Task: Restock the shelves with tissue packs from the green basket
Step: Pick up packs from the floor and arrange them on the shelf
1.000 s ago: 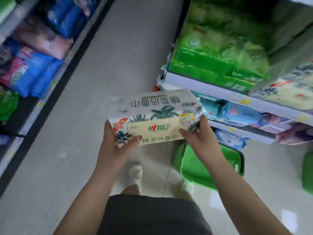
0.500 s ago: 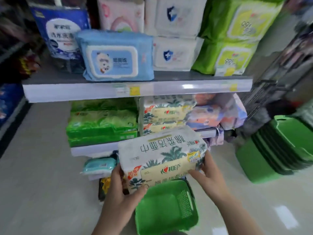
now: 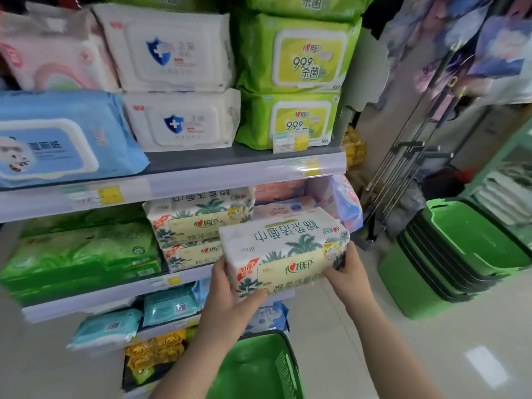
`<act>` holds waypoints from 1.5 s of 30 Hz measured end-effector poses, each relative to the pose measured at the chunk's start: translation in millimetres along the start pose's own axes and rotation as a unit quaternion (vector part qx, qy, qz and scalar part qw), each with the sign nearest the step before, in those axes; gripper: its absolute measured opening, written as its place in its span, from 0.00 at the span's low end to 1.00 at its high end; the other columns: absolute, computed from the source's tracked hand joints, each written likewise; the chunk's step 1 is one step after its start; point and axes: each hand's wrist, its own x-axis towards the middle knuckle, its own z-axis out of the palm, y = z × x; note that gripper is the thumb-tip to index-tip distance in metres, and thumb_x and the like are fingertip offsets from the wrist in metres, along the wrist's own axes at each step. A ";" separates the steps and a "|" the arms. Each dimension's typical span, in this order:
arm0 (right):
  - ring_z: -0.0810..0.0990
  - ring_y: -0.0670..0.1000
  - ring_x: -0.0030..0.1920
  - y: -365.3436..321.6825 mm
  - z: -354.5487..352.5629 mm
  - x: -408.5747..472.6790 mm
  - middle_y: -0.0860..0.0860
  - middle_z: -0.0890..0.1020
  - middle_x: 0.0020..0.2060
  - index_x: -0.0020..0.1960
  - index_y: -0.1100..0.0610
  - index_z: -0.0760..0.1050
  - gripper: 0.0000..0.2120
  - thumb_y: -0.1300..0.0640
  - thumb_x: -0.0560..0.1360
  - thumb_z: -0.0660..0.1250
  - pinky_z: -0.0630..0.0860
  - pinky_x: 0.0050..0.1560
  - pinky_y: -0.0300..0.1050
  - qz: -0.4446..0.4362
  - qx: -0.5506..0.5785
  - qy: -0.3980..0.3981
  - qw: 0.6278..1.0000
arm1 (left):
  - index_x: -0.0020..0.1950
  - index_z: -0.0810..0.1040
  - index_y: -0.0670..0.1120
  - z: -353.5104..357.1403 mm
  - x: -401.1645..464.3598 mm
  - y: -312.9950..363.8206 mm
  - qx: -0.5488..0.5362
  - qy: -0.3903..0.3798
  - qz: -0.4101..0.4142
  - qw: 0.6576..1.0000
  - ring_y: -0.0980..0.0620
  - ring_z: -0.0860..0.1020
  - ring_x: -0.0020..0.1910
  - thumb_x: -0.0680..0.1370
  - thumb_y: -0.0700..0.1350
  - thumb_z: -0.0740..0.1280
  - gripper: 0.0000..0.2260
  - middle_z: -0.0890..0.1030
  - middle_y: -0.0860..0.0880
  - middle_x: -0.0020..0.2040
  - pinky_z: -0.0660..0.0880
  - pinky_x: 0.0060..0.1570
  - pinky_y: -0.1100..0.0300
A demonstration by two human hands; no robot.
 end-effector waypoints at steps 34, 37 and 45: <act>0.73 0.57 0.43 9.0 2.1 154.8 0.54 0.73 0.45 0.53 0.56 0.60 0.11 0.68 0.76 0.56 0.66 0.38 0.43 0.036 -0.144 0.085 0.985 | 0.74 0.53 0.46 85.7 170.0 20.4 0.091 0.140 -0.032 0.985 0.50 0.68 0.61 0.73 0.37 0.65 0.33 0.63 0.47 0.70 0.69 0.50 0.61; 0.74 0.56 0.48 11.0 5.3 162.5 0.56 0.75 0.53 0.62 0.56 0.63 0.15 0.66 0.76 0.57 0.69 0.43 0.46 0.016 -0.162 0.076 0.984 | 0.74 0.53 0.43 81.7 180.4 24.3 0.098 0.144 -0.057 0.983 0.47 0.69 0.62 0.76 0.39 0.63 0.30 0.64 0.47 0.70 0.69 0.50 0.59; 0.73 0.54 0.42 9.0 2.1 173.8 0.53 0.79 0.50 0.67 0.54 0.61 0.17 0.59 0.78 0.57 0.67 0.39 0.43 0.037 -0.190 0.056 0.979 | 0.75 0.47 0.37 98.1 192.0 17.1 0.121 0.206 -0.073 0.968 0.41 0.72 0.61 0.81 0.43 0.55 0.27 0.62 0.36 0.70 0.72 0.55 0.51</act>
